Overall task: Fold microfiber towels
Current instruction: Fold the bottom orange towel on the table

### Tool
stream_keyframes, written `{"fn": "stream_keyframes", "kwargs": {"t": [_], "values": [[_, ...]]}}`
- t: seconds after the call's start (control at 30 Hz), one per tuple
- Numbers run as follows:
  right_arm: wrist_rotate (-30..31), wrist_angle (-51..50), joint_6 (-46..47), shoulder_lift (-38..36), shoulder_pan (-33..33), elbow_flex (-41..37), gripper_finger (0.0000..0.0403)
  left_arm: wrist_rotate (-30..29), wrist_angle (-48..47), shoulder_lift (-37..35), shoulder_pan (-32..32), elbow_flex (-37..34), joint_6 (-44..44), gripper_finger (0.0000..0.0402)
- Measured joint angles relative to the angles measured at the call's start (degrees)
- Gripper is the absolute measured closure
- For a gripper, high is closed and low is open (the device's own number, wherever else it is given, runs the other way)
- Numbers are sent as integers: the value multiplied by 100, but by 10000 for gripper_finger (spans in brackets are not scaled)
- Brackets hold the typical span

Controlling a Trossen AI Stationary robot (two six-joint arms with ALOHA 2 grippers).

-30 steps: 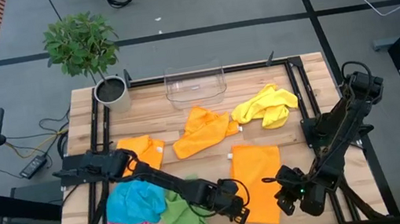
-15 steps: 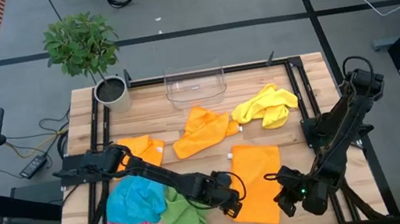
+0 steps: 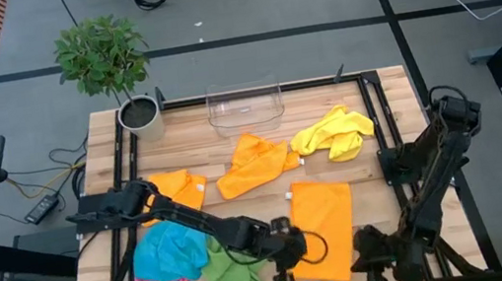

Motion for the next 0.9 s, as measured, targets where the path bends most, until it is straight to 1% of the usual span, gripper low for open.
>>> {"fn": "stream_keyframes", "kwargs": {"t": [0.07,0.13,0.27,0.33,0.47,0.53,0.67,0.77,0.9], "values": [[4,41,-295,134,-5,0,397,17,90,1,-81,-4,882,350],[2,143,-686,303,-9,0,386,23,251,33,-101,-4,1465,345],[-130,251,-1371,597,-4,43,349,-3,289,61,-22,-4,2582,320],[-159,260,-1668,702,-7,140,327,79,330,131,25,0,2940,302],[-240,264,-2337,929,41,403,282,796,371,246,7,-2,3384,268],[-313,274,-2651,1104,54,569,265,964,344,340,-29,-2,3625,254],[-343,264,-2871,1388,69,758,248,937,347,460,-75,-11,4148,240],[-346,241,-2730,1486,68,807,247,953,524,497,-76,4,4204,241],[-352,181,-2567,1472,162,807,247,1044,491,573,-69,-7,4211,249]]}}
